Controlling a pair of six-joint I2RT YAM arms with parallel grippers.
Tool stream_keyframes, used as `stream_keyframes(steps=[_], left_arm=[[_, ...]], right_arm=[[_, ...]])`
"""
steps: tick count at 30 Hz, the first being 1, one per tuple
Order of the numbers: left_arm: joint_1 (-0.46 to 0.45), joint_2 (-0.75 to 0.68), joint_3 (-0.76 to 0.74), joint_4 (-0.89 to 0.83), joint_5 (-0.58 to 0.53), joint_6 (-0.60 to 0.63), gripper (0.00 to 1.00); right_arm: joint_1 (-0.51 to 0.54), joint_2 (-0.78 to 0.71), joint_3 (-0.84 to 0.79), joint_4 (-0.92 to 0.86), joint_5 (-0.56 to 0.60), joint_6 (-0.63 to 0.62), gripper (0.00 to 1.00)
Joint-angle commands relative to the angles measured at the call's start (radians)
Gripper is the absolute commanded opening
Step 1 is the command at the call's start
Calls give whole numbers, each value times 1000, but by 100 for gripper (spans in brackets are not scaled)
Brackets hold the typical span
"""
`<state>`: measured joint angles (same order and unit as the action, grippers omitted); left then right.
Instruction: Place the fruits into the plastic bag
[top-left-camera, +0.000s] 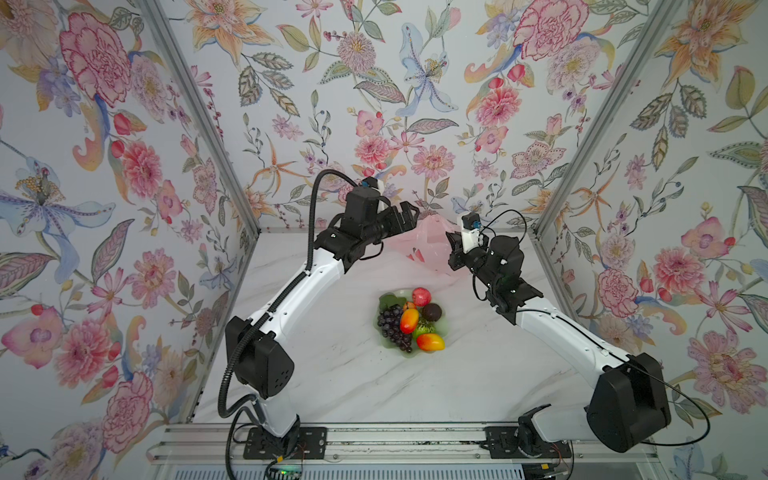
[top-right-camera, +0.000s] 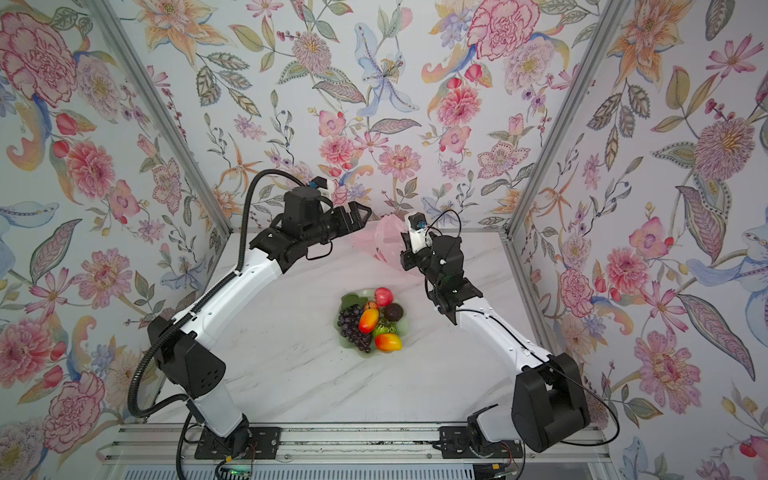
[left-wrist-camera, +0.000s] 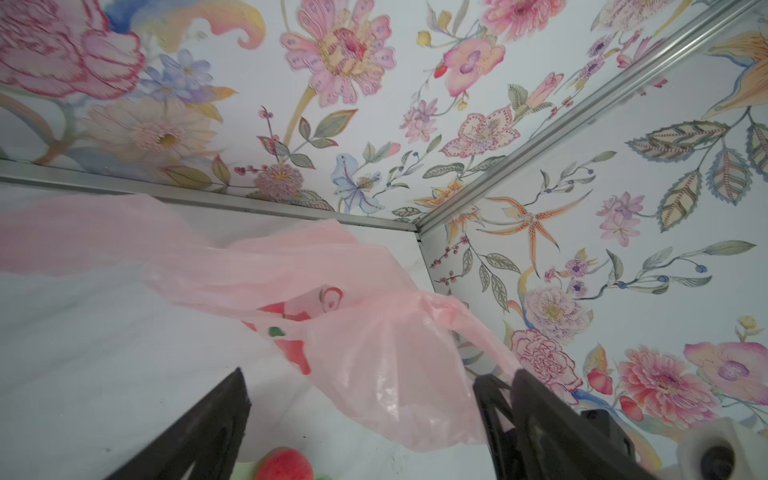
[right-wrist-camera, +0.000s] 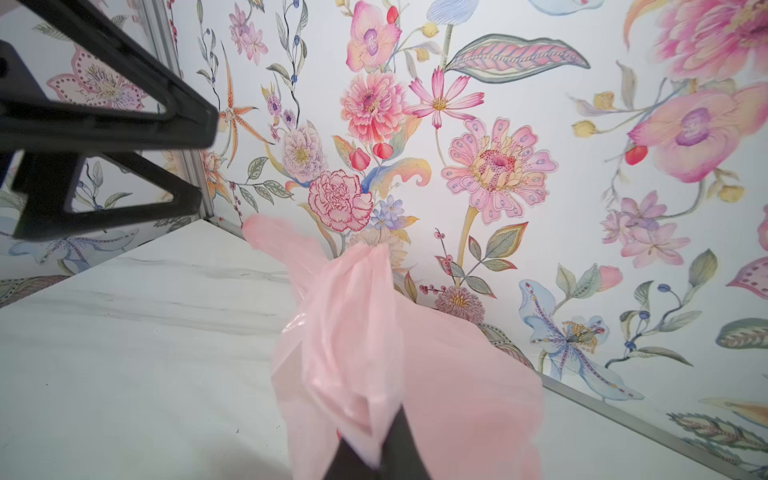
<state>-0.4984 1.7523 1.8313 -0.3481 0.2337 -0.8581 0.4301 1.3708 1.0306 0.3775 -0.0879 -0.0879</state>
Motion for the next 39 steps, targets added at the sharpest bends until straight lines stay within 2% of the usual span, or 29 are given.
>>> stream_keyframes(steps=[1, 5, 10, 13, 15, 18, 20, 23, 26, 39], left_arm=[[108, -3, 42, -149, 30, 108, 99], [130, 73, 116, -300, -36, 247, 99], [135, 165, 159, -287, -65, 486, 99], [137, 216, 162, -243, -44, 674, 99], [155, 236, 139, -211, -13, 730, 97], [161, 212, 17, -65, 59, 838, 95], [162, 184, -52, 19, 150, 918, 97], [163, 160, -113, 91, 185, 974, 99], [167, 174, -106, 85, 206, 1027, 98], [170, 241, -44, 118, 322, 1091, 91]], right_arm=[[3, -64, -44, 26, -32, 57, 0], [-1, -114, -90, 28, -63, 80, 0], [-8, -163, -136, 24, -121, 76, 0], [-20, -195, -140, 1, -157, 67, 0], [-25, -219, -133, -20, -176, 53, 0], [-30, -247, -102, -77, -196, 25, 0], [-31, -265, -75, -115, -209, 9, 0], [-33, -288, -43, -161, -215, -2, 0], [-33, -306, -20, -190, -224, -3, 0], [-25, -397, -9, -289, -258, 7, 0]])
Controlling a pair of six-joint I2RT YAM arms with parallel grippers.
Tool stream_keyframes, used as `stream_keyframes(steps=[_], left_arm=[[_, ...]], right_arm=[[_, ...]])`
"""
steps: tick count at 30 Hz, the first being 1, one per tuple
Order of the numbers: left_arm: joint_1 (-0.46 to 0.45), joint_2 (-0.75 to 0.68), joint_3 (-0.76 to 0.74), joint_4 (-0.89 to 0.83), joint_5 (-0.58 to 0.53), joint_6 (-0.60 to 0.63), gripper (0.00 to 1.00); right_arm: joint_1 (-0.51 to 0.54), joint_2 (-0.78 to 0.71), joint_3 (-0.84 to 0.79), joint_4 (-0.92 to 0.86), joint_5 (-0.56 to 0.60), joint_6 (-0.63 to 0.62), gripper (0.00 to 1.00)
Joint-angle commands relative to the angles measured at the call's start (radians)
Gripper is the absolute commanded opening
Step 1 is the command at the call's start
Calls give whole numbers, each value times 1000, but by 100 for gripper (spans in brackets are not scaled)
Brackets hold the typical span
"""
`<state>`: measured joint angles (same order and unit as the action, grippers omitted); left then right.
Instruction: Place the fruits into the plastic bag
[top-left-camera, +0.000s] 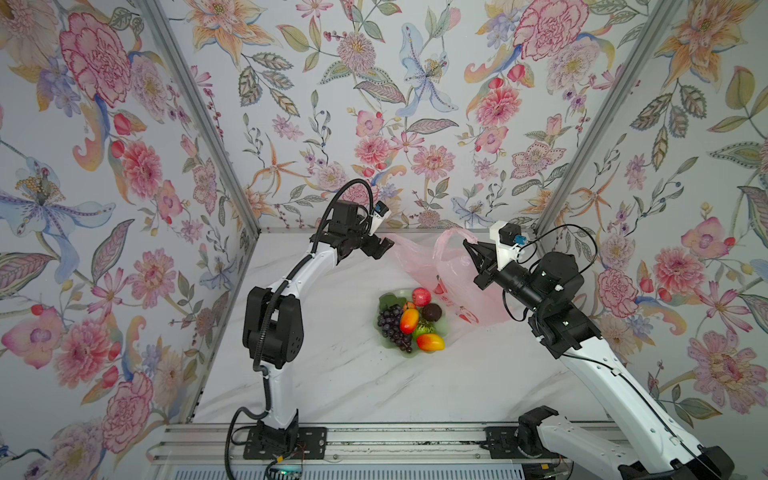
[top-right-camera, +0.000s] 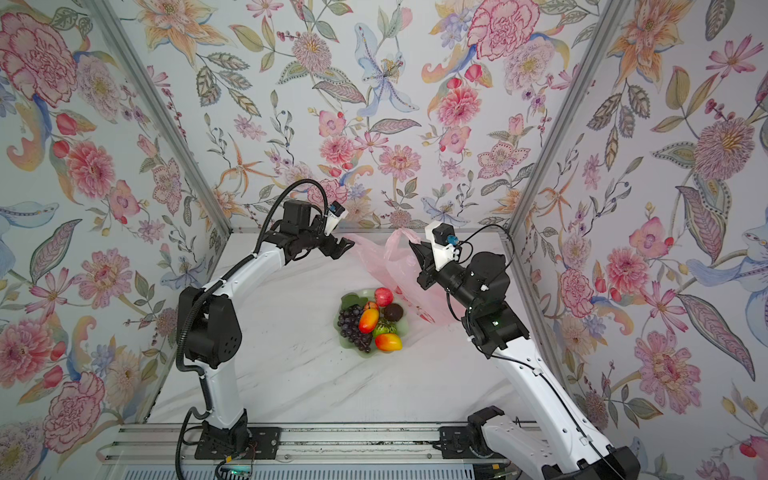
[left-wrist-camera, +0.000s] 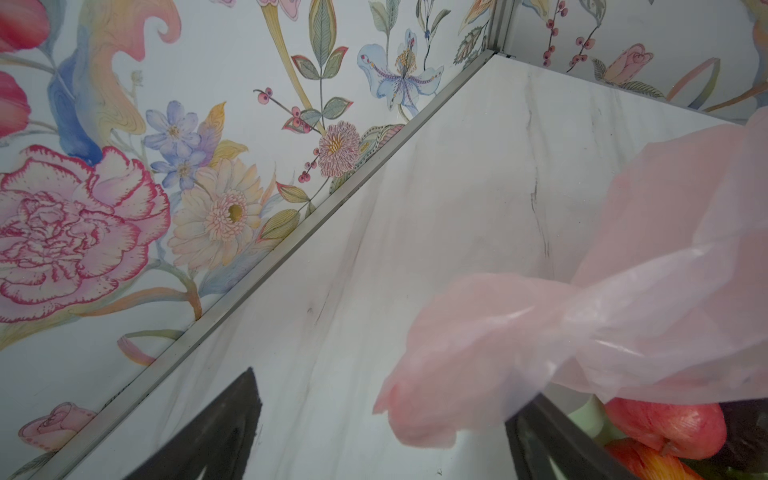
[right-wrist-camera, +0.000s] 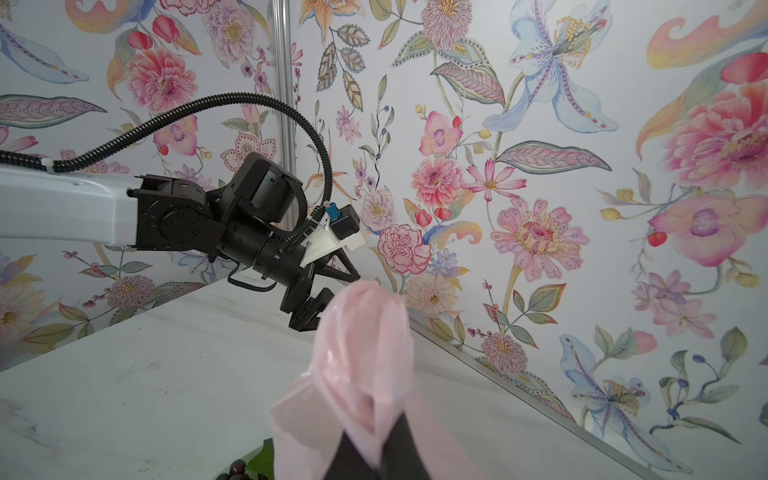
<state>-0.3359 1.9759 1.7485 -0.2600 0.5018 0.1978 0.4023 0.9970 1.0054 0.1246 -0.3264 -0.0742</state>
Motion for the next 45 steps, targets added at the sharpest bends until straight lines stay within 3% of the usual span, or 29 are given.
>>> stream_keyframes(steps=[1, 10, 18, 20, 22, 23, 25, 26, 29, 31, 32, 35, 38, 41, 43, 45], left_arm=[[7, 25, 49, 31, 68, 35, 90], [4, 94, 79, 56, 210, 55, 76], [-15, 135, 118, 68, 252, 82, 70], [-20, 147, 132, 62, 250, 82, 61], [-25, 153, 134, 64, 266, 76, 45], [-29, 151, 132, 64, 269, 71, 34], [-27, 139, 117, 70, 264, 41, 4], [-25, 129, 106, 75, 253, 26, 0], [-1, 58, 53, 128, 219, -63, 0], [28, -7, 12, 199, 171, -216, 0], [43, -27, 13, 209, 149, -286, 0], [88, -48, 103, 127, 89, -495, 0], [105, -33, 249, -45, 61, -569, 0], [103, -42, 320, -147, 26, -621, 0], [101, -64, 311, -181, -9, -662, 0], [90, -91, 279, -201, -28, -671, 0]], right_arm=[[6, -28, 17, -43, -19, -6, 0], [5, -56, 53, -101, -1, -6, 0], [13, -62, 67, -124, 9, 3, 0], [14, -64, 68, -128, 13, 5, 0], [12, -67, 65, -131, 20, 5, 0], [11, -70, 59, -128, 24, 7, 0], [6, -76, 42, -115, 52, 7, 0], [6, -77, 35, -110, 71, 5, 0], [3, -49, 51, -141, 281, 16, 0], [-7, -10, 91, -184, 424, 46, 0], [-19, 5, 99, -174, 431, 51, 0], [-53, 17, 13, 87, 232, 47, 0], [-73, 69, -52, 300, -80, -89, 0], [-106, 155, -10, 251, -361, -229, 0], [-111, 196, 5, 179, -426, -305, 0], [-121, 213, -2, 143, -412, -308, 4]])
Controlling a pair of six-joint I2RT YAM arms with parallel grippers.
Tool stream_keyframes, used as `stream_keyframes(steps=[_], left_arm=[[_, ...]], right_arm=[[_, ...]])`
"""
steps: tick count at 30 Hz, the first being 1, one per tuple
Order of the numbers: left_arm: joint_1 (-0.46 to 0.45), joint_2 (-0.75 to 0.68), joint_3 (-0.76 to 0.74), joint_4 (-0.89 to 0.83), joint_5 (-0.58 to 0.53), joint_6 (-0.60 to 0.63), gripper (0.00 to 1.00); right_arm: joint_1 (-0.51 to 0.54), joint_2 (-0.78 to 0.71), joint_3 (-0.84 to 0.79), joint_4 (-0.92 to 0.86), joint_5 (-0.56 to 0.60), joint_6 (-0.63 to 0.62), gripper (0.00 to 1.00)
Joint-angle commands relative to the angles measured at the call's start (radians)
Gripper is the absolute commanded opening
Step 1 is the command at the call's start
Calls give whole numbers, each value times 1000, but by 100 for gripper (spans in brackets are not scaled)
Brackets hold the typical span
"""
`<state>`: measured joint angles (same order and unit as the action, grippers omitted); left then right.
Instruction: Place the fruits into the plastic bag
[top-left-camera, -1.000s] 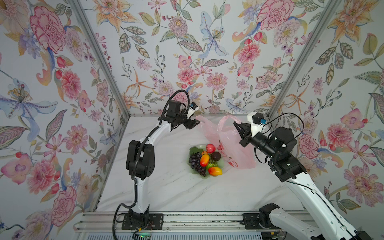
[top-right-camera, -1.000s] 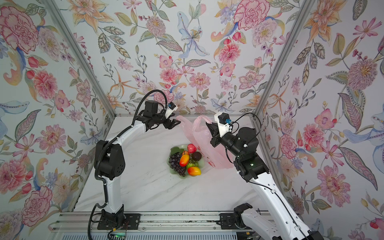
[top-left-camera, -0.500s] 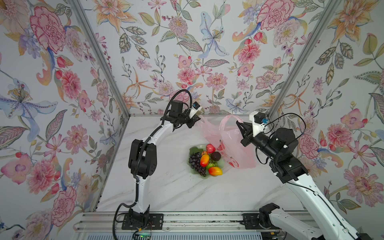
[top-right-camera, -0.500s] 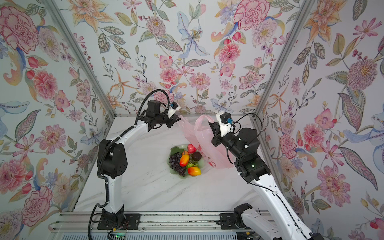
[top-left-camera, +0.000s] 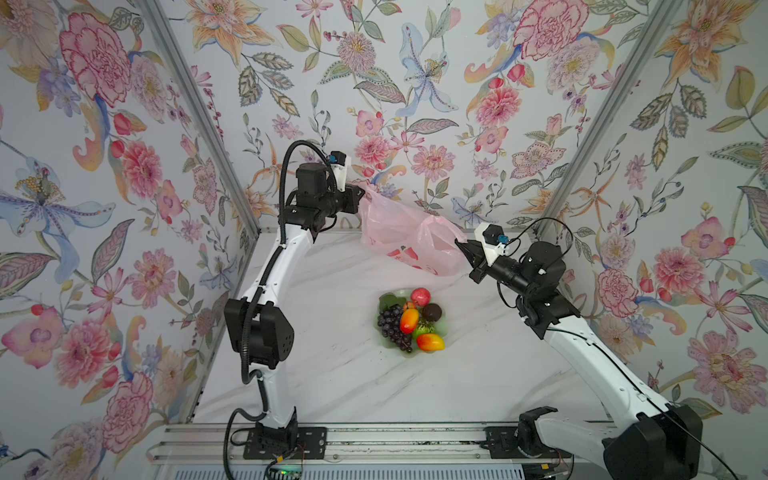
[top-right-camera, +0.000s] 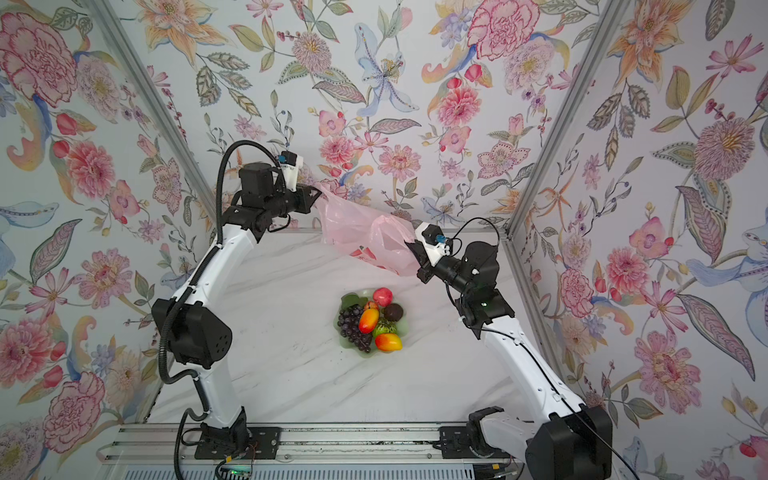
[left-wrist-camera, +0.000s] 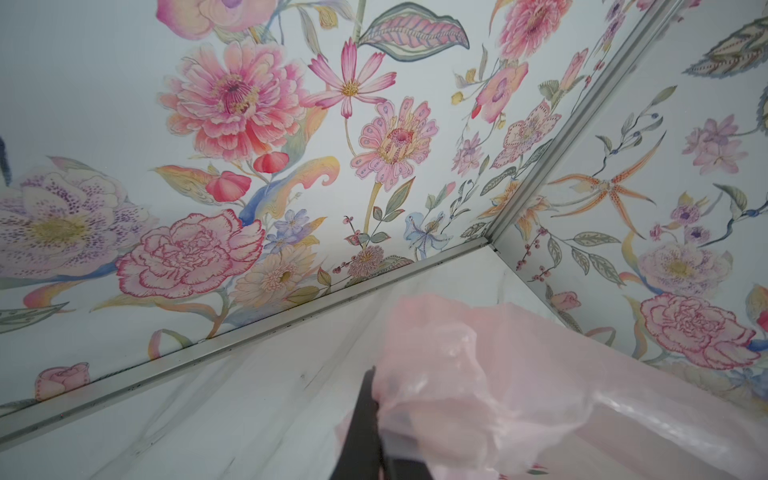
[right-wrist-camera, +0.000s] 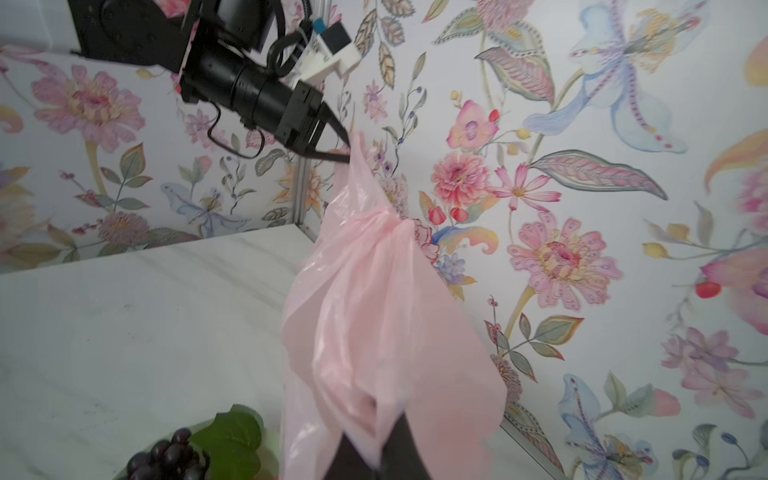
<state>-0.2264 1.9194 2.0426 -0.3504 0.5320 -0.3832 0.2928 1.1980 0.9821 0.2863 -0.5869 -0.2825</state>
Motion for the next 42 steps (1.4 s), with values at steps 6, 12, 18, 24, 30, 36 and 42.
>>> stream_keyframes(steps=[6, 12, 18, 24, 30, 36, 42], left_arm=[[-90, -119, -167, -83, -104, -123, 0], [-203, -107, -191, -73, -143, -173, 0], [-276, -67, -138, -138, -161, -175, 0], [-289, -66, -116, -161, -156, -174, 0], [-299, -82, -133, -160, -156, -170, 0], [-310, -101, -166, -141, -159, -182, 0], [-310, -111, -182, -150, -168, -181, 0]], right_arm=[[-81, -99, -130, 67, 43, 282, 99], [-174, -150, 22, -549, 200, 878, 99], [-183, -101, 203, -1115, 204, 1065, 99], [-176, -200, 91, -1165, 198, 1265, 96], [-188, -201, 4, -1135, 256, 1272, 93], [-188, -119, -74, -983, 260, 1256, 84], [-184, -16, -149, -807, 270, 1252, 60]])
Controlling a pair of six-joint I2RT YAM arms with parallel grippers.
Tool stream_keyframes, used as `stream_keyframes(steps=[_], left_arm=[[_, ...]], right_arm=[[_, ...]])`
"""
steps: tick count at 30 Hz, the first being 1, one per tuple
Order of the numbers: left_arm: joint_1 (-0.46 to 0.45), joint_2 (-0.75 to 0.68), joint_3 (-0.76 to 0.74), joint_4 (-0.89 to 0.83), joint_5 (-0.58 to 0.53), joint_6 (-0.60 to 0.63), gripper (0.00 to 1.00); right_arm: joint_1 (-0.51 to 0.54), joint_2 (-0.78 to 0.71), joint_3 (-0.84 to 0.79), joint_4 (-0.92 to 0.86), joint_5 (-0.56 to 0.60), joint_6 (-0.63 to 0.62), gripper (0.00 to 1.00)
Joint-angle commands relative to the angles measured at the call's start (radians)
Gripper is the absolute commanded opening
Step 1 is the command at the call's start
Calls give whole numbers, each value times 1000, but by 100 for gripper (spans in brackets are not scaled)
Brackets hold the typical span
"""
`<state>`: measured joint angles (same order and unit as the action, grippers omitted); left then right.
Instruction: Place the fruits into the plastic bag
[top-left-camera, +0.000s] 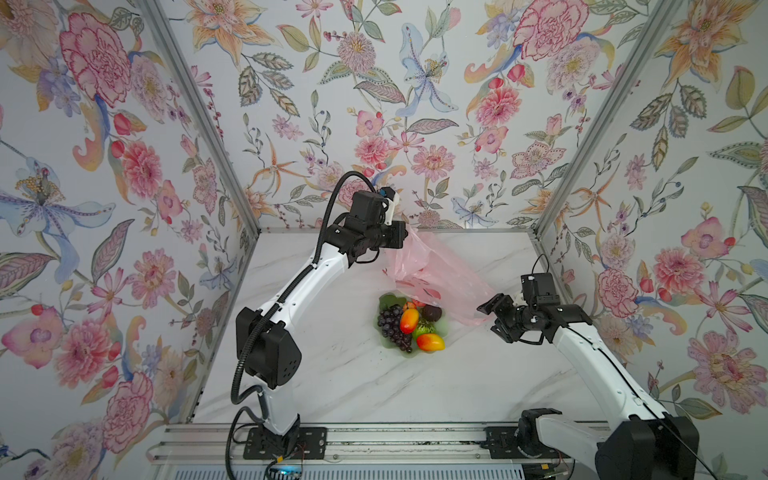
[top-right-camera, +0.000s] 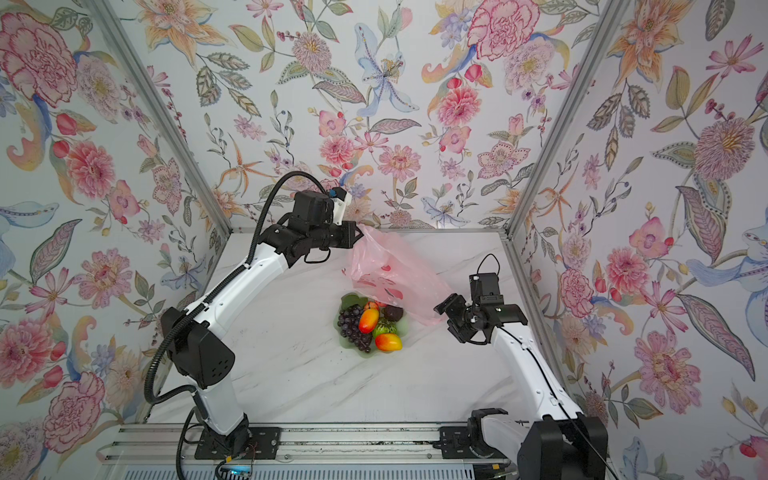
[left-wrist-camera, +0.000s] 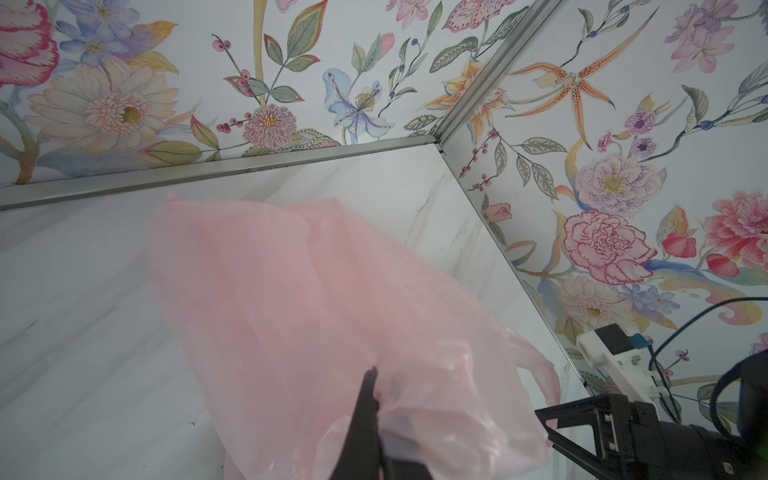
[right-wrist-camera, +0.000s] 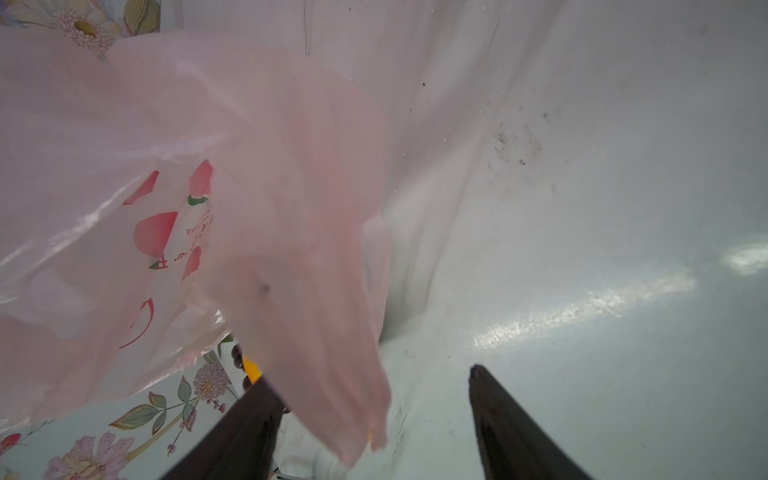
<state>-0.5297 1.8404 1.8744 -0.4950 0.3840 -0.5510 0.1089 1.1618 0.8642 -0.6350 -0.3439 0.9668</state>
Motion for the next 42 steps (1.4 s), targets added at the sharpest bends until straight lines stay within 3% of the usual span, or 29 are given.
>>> stream_keyframes(steps=[1, 3, 5, 6, 9, 11, 13, 16, 18, 20, 22, 24, 26, 29, 31, 33, 36, 38, 40, 42], left_arm=[[-6, -34, -13, -10, -24, -12, 0], [-4, -32, -12, -18, -28, -8, 0], [-3, -29, -6, -31, -41, 1, 0], [2, -25, 0, -44, -49, 5, 0], [55, 29, 84, -144, -80, 2, 0], [122, 106, 229, -207, -82, -27, 0], [176, 195, 475, -241, -94, -58, 0], [238, 372, 973, -258, -88, -153, 0], [268, 393, 1080, -138, -70, -222, 0], [264, 296, 964, 49, -74, -182, 0], [235, 125, 750, 261, -63, -104, 0], [202, -52, 485, 490, -90, -43, 0], [177, -205, 231, 731, -117, -7, 0], [146, -333, 89, 819, -99, 67, 0], [128, -384, -1, 764, -88, 109, 0], [121, -455, -226, 744, -119, 113, 0], [134, -523, -667, 691, -322, -4, 0], [199, -462, -817, 545, -284, -157, 0], [231, -429, -915, 558, -194, -202, 0], [243, -449, -916, 575, -189, -218, 0]], right_arm=[[0, 28, -34, 137, 37, 2, 53], [0, 41, -22, 168, 64, -20, 36], [0, 61, 16, 185, 103, -65, 9], [1, 72, 40, 201, 111, -89, 0], [32, 168, 238, 205, 152, -180, 0], [68, 280, 469, 198, 187, -263, 0], [96, 389, 713, 195, 208, -328, 0], [144, 535, 1115, 171, 251, -465, 0], [186, 614, 1362, 146, 276, -573, 0], [240, 653, 1547, 150, 283, -691, 0], [302, 621, 1590, 204, 278, -814, 0], [376, 525, 1492, 331, 285, -933, 0], [450, 385, 1281, 541, 304, -1026, 0], [498, 246, 1029, 730, 326, -1079, 0], [493, 203, 930, 696, 332, -1068, 0], [485, 173, 737, 656, 335, -1037, 0], [433, 227, 402, 563, 353, -825, 0], [378, 315, 352, 435, 264, -646, 0], [368, 348, 353, 441, 230, -605, 0], [370, 337, 395, 498, 249, -615, 0]])
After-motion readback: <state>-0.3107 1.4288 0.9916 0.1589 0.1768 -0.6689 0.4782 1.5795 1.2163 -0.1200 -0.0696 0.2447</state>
